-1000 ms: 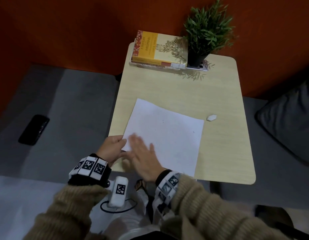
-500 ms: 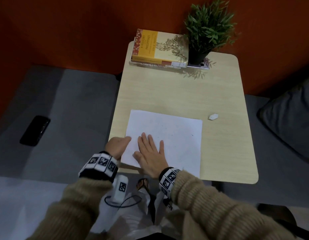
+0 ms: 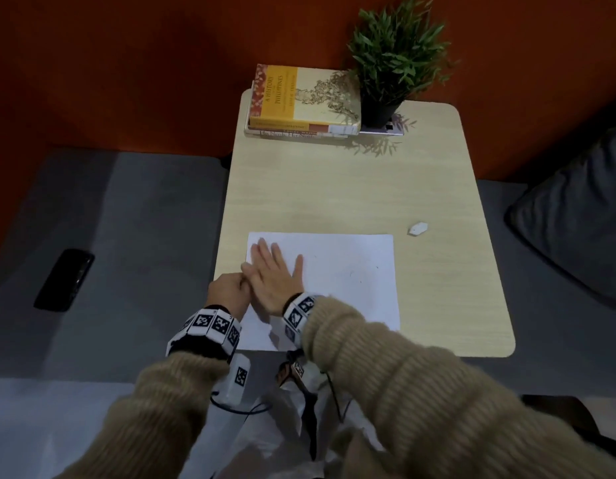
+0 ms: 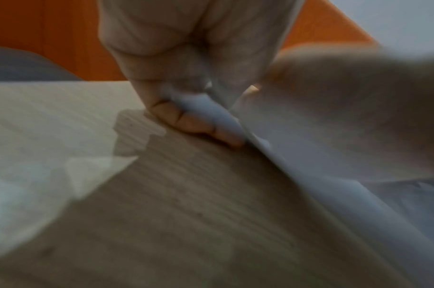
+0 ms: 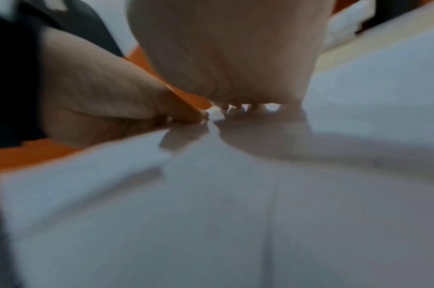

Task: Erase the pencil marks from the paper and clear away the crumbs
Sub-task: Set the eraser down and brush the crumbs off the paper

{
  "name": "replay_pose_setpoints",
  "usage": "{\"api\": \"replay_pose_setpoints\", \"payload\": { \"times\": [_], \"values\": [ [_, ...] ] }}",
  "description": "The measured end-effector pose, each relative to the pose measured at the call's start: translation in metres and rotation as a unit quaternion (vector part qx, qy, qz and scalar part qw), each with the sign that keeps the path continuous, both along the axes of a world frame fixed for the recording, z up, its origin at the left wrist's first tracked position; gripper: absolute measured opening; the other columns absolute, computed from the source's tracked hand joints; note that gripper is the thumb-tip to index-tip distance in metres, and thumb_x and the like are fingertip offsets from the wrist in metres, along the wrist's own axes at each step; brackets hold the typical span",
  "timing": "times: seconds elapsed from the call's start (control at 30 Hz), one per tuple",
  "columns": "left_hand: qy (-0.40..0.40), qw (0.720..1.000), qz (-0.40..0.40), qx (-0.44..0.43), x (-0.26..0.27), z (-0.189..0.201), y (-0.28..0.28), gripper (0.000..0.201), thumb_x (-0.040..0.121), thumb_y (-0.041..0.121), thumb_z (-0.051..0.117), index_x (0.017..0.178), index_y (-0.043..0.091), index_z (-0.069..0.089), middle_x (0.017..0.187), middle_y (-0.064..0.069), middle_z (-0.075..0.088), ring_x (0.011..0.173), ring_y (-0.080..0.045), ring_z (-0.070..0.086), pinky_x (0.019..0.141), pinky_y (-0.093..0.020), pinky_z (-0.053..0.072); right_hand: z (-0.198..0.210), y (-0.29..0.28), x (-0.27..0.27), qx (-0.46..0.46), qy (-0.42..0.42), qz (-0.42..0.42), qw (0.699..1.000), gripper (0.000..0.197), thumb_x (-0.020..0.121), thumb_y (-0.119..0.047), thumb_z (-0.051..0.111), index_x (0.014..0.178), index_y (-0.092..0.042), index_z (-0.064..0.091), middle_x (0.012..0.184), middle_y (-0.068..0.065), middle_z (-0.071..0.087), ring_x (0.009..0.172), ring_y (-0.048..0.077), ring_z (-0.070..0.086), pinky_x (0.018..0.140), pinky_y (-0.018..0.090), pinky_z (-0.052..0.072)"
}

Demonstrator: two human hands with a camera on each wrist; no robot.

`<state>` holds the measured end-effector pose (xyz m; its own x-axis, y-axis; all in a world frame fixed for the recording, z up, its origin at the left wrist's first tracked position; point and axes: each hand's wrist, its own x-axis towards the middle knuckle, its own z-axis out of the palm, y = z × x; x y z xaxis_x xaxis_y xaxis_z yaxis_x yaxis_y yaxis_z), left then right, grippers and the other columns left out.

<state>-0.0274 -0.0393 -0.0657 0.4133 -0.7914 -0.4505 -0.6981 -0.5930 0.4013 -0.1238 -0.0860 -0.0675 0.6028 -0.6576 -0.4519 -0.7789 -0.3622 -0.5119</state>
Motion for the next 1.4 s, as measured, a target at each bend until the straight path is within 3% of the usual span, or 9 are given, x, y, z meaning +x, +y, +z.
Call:
{"api": "replay_pose_setpoints", "payload": {
  "times": [0.17,0.27,0.4,0.5,0.73,0.87,1.0,1.23,1.4],
  "values": [
    [0.017,1.0,0.006,-0.003,0.0,0.002,0.003,0.05,0.099,0.025,0.041,0.052,0.013,0.032,0.053,0.0,0.038,0.066,-0.025,0.045,0.062,-0.027,0.031,-0.007,-0.02,-0.056,0.01,0.109,-0.24,0.965,0.066,0.094,-0.056,0.007,0.142,-0.021,-0.021,0.15,-0.003,-0.03,0.137,0.018,-0.025,0.105,0.06,-0.017],
    [0.018,1.0,0.001,0.006,0.004,0.001,-0.001,0.047,0.098,0.025,0.042,0.053,0.01,0.043,0.056,-0.004,0.047,0.069,-0.028,0.051,0.061,-0.027,0.032,0.007,-0.028,-0.018,-0.036,0.052,-0.134,0.989,0.065,0.094,-0.056,0.005,0.143,-0.021,-0.02,0.149,-0.005,-0.031,0.135,0.016,-0.027,0.103,0.058,-0.02],
    [0.013,0.999,-0.019,0.028,0.005,0.001,-0.005,0.032,0.096,0.02,0.044,0.091,-0.001,0.069,0.094,-0.022,0.069,0.091,-0.038,0.064,0.069,-0.031,0.043,0.003,-0.041,0.045,-0.016,0.032,-0.03,0.999,0.064,0.094,-0.058,0.007,0.145,-0.023,-0.011,0.153,-0.009,-0.021,0.138,0.014,-0.022,0.103,0.057,-0.021],
    [0.006,1.0,-0.023,0.02,0.007,-0.001,-0.004,0.04,0.098,0.025,0.043,0.066,0.007,0.057,0.063,-0.009,0.056,0.072,-0.033,0.059,0.054,-0.028,0.034,-0.009,-0.051,0.029,-0.021,0.053,-0.043,0.997,0.061,0.095,-0.056,0.007,0.144,-0.026,-0.014,0.152,-0.011,-0.023,0.139,0.014,-0.021,0.103,0.058,-0.02],
    [0.035,0.999,0.005,-0.008,0.009,-0.011,-0.002,0.047,0.096,0.024,0.046,0.053,0.013,0.03,0.05,-0.003,0.033,0.047,-0.016,0.031,0.047,-0.025,0.023,-0.001,-0.049,-0.111,-0.014,0.151,-0.385,0.91,0.07,0.094,-0.055,0.012,0.142,-0.014,-0.019,0.154,0.001,-0.021,0.14,0.014,-0.016,0.108,0.063,-0.007],
    [0.025,1.0,-0.007,0.001,0.009,-0.009,-0.003,0.046,0.096,0.024,0.045,0.054,0.012,0.03,0.05,-0.003,0.032,0.049,-0.019,0.031,0.047,-0.027,0.022,0.006,-0.044,-0.033,-0.066,0.064,-0.181,0.979,0.065,0.095,-0.054,0.008,0.144,-0.019,-0.018,0.151,-0.003,-0.027,0.138,0.015,-0.023,0.104,0.058,-0.018],
    [0.011,1.0,-0.005,-0.002,0.006,-0.006,-0.003,0.051,0.097,0.023,0.047,0.049,0.013,0.03,0.047,-0.004,0.033,0.046,-0.016,0.031,0.045,-0.026,0.02,-0.001,-0.048,0.018,-0.024,0.068,-0.083,0.994,0.062,0.096,-0.054,0.007,0.144,-0.023,-0.017,0.151,-0.008,-0.025,0.138,0.014,-0.021,0.105,0.059,-0.018],
    [0.019,1.0,-0.002,0.002,0.007,-0.007,-0.003,0.047,0.096,0.023,0.045,0.053,0.012,0.029,0.05,-0.004,0.032,0.047,-0.017,0.03,0.046,-0.026,0.022,-0.002,-0.054,-0.083,-0.012,0.13,-0.345,0.929,0.068,0.095,-0.053,0.011,0.143,-0.014,-0.019,0.153,-0.001,-0.025,0.139,0.014,-0.019,0.107,0.063,-0.011],
    [0.025,1.0,0.005,0.008,0.008,-0.008,-0.003,0.039,0.097,0.023,0.046,0.061,0.009,0.055,0.059,-0.01,0.054,0.061,-0.028,0.051,0.049,-0.028,0.029,0.006,-0.039,0.016,-0.027,0.037,-0.068,0.997,0.063,0.095,-0.054,0.003,0.145,-0.019,-0.014,0.151,-0.005,-0.025,0.138,0.014,-0.021,0.103,0.059,-0.019]
  ]
}}
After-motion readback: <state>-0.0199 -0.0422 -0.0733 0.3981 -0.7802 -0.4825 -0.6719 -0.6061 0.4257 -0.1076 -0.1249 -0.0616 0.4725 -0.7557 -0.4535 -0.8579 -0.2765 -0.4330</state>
